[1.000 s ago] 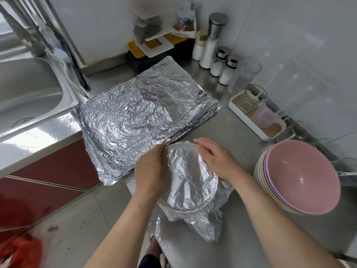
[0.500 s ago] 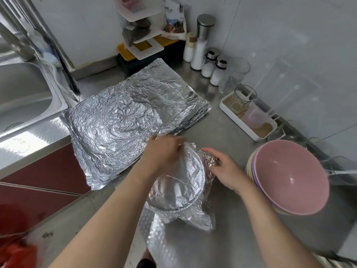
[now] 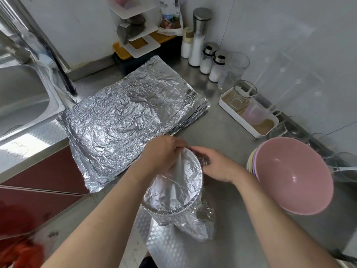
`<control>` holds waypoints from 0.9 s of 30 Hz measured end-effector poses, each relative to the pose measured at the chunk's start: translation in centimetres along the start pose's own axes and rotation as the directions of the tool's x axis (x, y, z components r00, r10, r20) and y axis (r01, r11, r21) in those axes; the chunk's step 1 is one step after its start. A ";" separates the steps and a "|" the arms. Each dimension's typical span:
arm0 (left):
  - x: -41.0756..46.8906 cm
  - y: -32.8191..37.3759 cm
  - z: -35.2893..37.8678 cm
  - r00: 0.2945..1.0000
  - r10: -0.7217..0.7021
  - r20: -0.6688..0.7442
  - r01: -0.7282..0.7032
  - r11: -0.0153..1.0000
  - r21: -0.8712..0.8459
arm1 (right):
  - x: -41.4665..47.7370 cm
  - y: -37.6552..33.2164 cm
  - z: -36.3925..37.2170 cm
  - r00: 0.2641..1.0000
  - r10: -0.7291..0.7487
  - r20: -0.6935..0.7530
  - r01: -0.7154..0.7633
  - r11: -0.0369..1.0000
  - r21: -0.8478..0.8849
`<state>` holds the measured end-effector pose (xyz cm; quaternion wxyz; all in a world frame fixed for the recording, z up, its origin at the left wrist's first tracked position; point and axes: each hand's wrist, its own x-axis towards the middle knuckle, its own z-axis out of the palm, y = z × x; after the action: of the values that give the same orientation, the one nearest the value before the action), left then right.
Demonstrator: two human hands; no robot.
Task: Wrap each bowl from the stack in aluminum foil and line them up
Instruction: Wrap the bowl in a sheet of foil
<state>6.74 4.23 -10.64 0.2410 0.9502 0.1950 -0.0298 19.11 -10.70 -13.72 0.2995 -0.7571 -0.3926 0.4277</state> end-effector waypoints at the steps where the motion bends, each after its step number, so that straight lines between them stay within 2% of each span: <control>1: -0.1 0.0 0.0 1.000 -0.006 -0.007 0.006 1.000 -0.001 | -0.2 0.1 0.2 1.000 -0.013 -0.023 0.013 0.999 0.033; 4: -0.6 0.0 0.0 0.999 -0.016 -0.033 0.016 1.000 -0.014 | -0.5 0.7 0.9 0.994 0.033 -0.105 -0.025 0.997 0.077; 8: -1.2 -0.2 0.0 0.997 -0.035 -0.063 0.033 0.999 -0.027 | -0.6 1.4 2.0 0.978 0.093 -0.185 -0.044 0.967 0.251; 11: -1.5 -0.3 0.3 0.993 -0.048 -0.109 0.046 0.999 -0.020 | -1.1 0.9 2.3 0.969 0.154 -0.193 -0.054 0.895 0.443; 16: -1.9 -0.4 0.8 0.977 -0.090 -0.194 0.086 0.996 -0.025 | -2.9 0.3 2.9 0.957 0.166 -0.240 0.014 0.796 0.605; 21: -2.2 -0.1 1.3 0.951 -0.157 -0.265 0.155 0.987 -0.031 | -3.6 0.0 4.1 0.964 0.111 -0.240 0.012 0.889 0.458; 27: -2.6 0.4 1.2 0.934 -0.236 -0.269 0.221 0.972 -0.084 | -3.2 -0.7 6.0 0.899 0.086 -0.430 0.069 0.941 0.332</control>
<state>4.51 2.45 -11.13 0.2310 0.9092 0.3367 0.0809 12.53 -12.38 -14.62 0.5040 -0.7725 -0.2324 0.3087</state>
